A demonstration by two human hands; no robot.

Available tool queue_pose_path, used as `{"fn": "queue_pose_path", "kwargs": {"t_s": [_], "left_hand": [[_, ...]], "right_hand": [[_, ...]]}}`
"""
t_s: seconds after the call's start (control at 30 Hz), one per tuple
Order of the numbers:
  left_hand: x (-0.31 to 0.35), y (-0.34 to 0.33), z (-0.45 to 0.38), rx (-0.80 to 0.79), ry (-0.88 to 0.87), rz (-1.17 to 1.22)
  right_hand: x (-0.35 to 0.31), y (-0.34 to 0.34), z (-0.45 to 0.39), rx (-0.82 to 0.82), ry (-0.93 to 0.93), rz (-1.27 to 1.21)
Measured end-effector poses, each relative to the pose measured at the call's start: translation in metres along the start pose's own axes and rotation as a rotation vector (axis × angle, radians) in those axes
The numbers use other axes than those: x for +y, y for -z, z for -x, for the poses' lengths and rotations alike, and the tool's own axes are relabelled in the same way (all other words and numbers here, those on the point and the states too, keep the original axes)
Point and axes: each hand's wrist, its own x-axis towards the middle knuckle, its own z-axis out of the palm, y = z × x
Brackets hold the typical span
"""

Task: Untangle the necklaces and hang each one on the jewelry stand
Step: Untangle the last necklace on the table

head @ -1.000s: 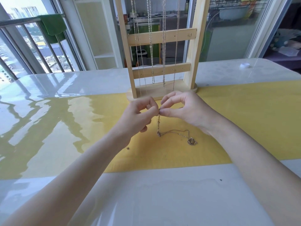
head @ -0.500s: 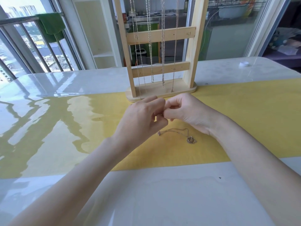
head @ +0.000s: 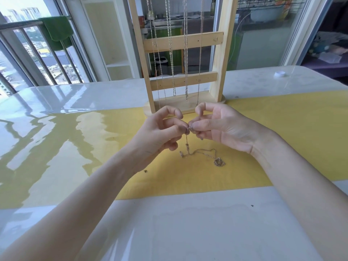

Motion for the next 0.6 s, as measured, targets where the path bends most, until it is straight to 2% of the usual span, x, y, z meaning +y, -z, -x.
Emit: {"fn": "queue_pose_path", "kwargs": {"t_s": [0.13,0.27,0.37,0.6], "left_hand": [[0.0021,0.0000,0.0004,-0.012,0.035,0.003],[-0.0001,0.0024,-0.0001,0.002,-0.003,-0.119],[0.0014,0.0048,-0.0010,0.009,-0.101,-0.289],[0.0087,0.0037,-0.0001,0.049,-0.401,-0.856]], "right_hand": [[0.0009,0.0015,-0.0021,-0.017,0.001,-0.034],[0.0023,0.0012,-0.0030,-0.014,0.004,-0.054],[0.0029,0.0011,-0.0036,-0.001,0.002,-0.056],[0.0011,-0.0012,-0.0019,-0.007,-0.056,-0.022]]}}
